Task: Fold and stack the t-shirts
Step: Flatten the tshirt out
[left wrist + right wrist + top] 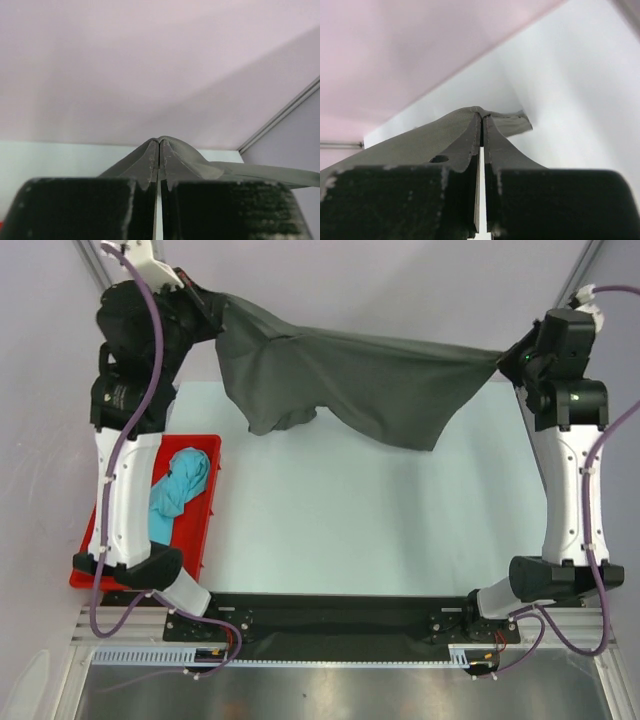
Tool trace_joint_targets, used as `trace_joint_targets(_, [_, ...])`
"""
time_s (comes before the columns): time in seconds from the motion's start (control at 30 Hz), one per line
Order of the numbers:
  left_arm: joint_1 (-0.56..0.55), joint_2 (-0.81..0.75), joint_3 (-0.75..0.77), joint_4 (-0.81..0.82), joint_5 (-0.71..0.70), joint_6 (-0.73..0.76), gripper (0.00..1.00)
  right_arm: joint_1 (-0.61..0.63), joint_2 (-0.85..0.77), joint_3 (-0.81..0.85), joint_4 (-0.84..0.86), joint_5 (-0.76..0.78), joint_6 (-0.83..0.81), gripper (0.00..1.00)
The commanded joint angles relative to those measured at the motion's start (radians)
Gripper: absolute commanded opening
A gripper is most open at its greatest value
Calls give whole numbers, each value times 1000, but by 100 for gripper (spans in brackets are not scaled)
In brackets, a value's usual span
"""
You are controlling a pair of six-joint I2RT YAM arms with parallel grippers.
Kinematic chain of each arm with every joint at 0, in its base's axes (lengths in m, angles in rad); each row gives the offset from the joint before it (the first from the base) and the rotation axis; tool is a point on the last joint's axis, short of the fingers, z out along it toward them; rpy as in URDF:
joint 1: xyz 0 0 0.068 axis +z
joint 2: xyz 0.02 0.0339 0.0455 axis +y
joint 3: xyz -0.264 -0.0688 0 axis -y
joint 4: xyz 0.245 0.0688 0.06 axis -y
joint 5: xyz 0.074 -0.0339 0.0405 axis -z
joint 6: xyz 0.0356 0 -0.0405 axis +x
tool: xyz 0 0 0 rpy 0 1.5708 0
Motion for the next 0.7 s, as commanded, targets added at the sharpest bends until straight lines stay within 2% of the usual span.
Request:
trace_joint_targets(0.0, [15,-86,46,75,35,80,1,-4,-67,91,16,74,-73,0])
trace_joint_targets(0.2, [17,-235,-49,106,136,74,0,-16,-146,185,-12,81,-135,0])
trace_joint_targets(0.37, [3,-459,-127,120,179,105,0,-16,-310,168,14,81,-164,0])
trace_joint_targets(0.53, [-42,-645,-213,132,219,116,0,-16,-586,-3,143,58,-167,0])
trace_joint_targets(0.67, [-42,-711,-294,163,237,99,0,-16,-685,-97,186,57,-155,0])
